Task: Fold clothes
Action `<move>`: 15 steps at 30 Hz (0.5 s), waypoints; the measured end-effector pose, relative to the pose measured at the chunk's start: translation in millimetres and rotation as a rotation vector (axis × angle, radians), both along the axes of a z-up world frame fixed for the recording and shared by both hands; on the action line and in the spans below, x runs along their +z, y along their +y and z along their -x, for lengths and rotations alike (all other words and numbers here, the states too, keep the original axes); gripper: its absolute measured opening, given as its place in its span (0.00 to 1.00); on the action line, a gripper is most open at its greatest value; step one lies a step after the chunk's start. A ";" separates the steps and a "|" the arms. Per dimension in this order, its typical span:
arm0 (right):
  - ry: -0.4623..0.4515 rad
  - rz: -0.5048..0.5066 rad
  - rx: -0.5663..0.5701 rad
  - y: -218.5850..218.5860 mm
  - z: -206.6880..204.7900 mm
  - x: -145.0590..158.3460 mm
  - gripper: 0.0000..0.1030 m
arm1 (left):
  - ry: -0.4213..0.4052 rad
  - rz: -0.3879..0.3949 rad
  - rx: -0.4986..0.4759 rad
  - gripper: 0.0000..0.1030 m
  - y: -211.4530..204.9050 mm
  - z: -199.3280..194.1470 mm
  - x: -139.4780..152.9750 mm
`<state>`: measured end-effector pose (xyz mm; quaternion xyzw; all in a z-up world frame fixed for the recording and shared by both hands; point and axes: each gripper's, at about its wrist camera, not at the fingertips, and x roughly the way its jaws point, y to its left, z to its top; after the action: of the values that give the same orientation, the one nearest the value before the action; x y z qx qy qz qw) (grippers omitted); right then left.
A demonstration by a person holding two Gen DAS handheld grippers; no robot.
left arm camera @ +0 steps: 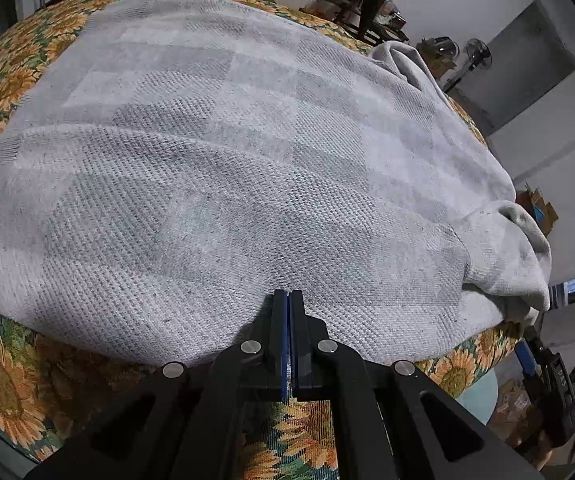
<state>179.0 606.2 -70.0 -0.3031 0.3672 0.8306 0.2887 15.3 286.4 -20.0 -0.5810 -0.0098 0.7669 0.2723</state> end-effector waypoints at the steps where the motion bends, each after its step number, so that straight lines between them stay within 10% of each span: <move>1: -0.015 -0.012 0.012 3.4 9.6 -4.3 0.60 | 0.004 0.000 0.003 0.03 1.3 0.1 -0.2; 6: -0.015 -0.032 -0.051 27.8 25.8 -3.1 0.20 | -0.015 -0.011 0.036 0.03 10.9 2.7 3.1; 11: -0.010 -0.205 -0.130 41.6 20.6 41.8 0.08 | -0.017 -0.124 -0.040 0.05 36.4 -6.5 10.6; 15: -0.038 -0.362 -0.220 58.8 4.0 84.7 0.00 | -0.005 -0.237 -0.135 0.58 60.1 -20.3 15.4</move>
<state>175.0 665.0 14.7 -0.2200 0.2373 0.8407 0.4341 35.5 346.5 -4.7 -0.5460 -0.0618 0.7390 0.3898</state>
